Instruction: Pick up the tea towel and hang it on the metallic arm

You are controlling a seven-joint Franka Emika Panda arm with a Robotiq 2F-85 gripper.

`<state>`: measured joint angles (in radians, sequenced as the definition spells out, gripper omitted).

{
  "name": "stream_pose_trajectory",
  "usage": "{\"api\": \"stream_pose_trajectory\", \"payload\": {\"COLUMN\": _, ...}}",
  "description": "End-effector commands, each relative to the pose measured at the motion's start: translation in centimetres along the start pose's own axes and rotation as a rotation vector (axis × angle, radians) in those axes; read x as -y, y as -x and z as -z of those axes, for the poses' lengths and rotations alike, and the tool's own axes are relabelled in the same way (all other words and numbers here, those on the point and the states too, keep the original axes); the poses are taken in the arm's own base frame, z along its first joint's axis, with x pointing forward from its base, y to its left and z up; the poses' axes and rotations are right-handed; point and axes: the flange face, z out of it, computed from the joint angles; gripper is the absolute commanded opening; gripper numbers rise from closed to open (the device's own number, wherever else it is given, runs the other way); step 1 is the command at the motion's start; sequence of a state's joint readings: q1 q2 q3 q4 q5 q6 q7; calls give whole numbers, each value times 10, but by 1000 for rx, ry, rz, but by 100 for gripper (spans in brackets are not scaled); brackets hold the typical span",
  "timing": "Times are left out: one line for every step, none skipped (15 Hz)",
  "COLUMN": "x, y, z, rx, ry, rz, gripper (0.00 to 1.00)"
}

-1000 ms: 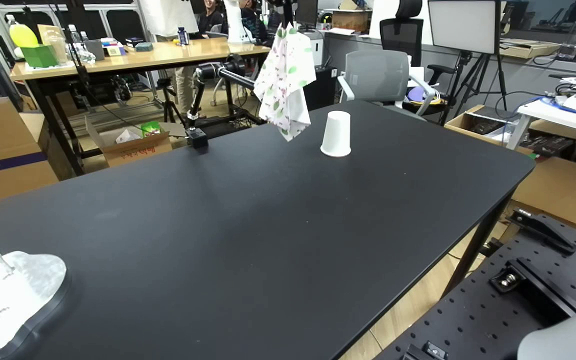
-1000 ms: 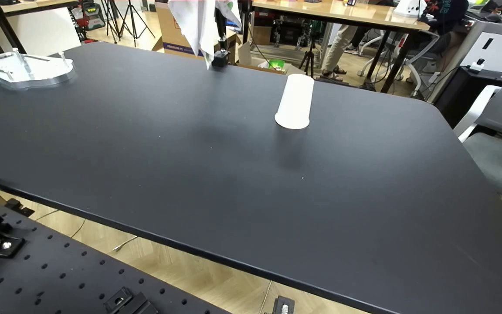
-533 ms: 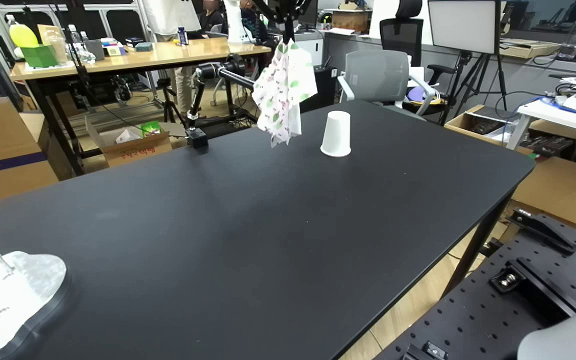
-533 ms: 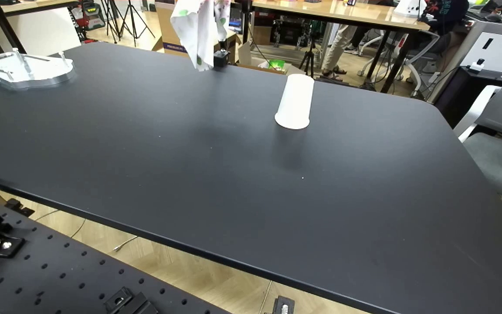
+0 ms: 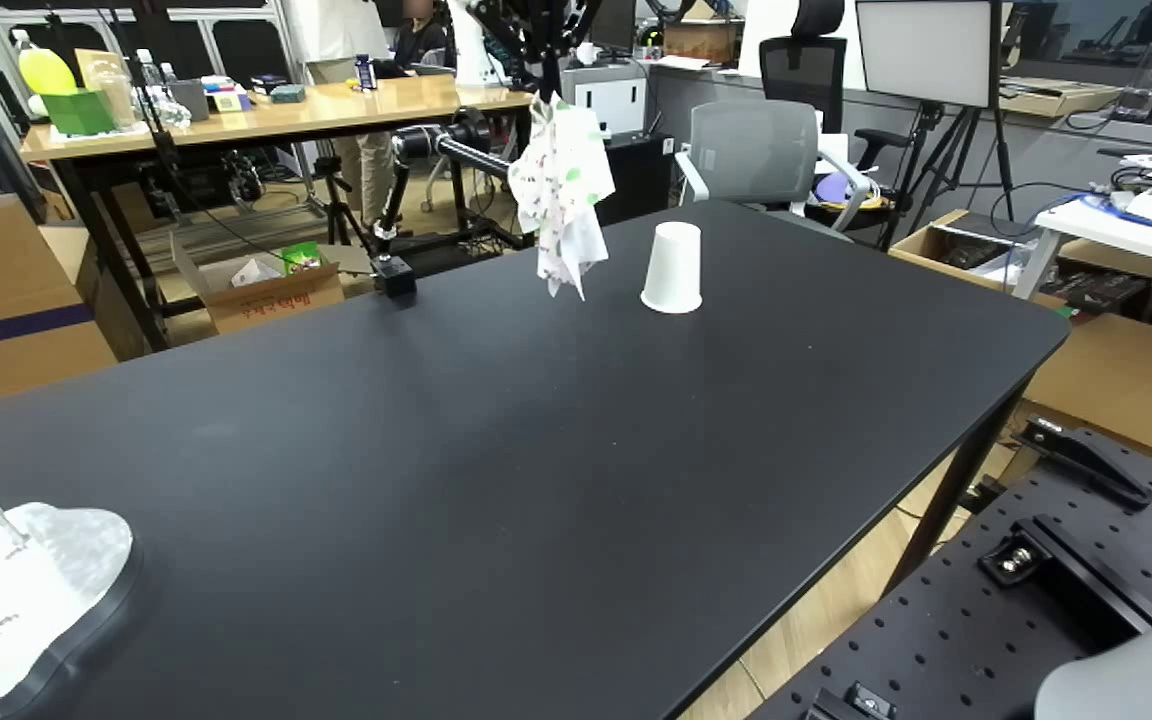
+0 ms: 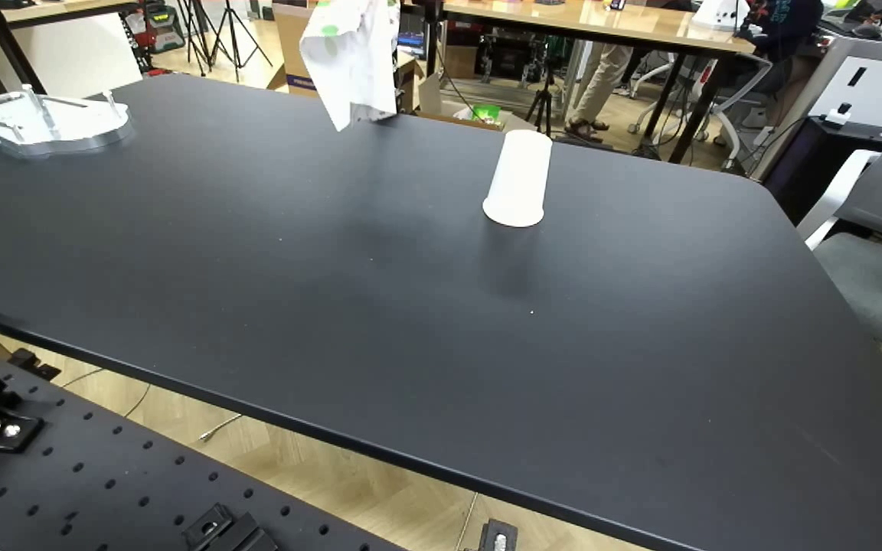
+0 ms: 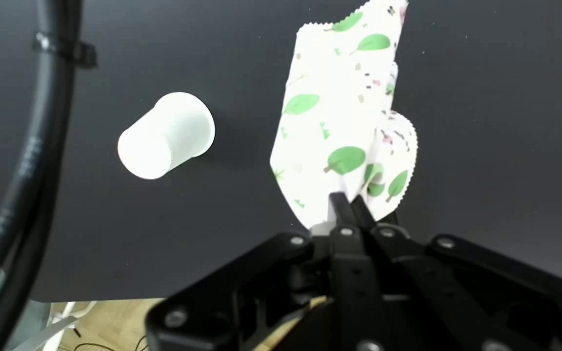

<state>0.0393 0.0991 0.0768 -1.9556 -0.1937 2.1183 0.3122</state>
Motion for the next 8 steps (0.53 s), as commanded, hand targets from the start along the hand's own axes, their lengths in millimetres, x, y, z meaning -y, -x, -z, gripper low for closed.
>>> {"api": "stream_pose_trajectory", "payload": {"x": 7, "y": -11, "z": 11, "rx": -11, "ry": -12, "rz": 7, "gripper": 0}}
{"api": "stream_pose_trajectory", "payload": {"x": 8, "y": -12, "z": 11, "rx": -12, "ry": -14, "rz": 8, "gripper": 0}}
{"api": "stream_pose_trajectory", "payload": {"x": 9, "y": -12, "z": 13, "rx": -13, "ry": -15, "rz": 10, "gripper": 26}}
{"api": "stream_pose_trajectory", "payload": {"x": 8, "y": -13, "z": 13, "rx": -12, "ry": -18, "rz": 11, "gripper": 27}}
{"api": "stream_pose_trajectory", "payload": {"x": 7, "y": -13, "z": 14, "rx": -12, "ry": -19, "rz": 9, "gripper": 32}}
{"api": "stream_pose_trajectory", "payload": {"x": 6, "y": -12, "z": 15, "rx": -13, "ry": -21, "rz": 9, "gripper": 40}}
{"api": "stream_pose_trajectory", "payload": {"x": 4, "y": -12, "z": 16, "rx": -12, "ry": -24, "rz": 7, "gripper": 46}}
{"api": "stream_pose_trajectory", "payload": {"x": 2, "y": -11, "z": 17, "rx": -12, "ry": -26, "rz": 3, "gripper": 52}}
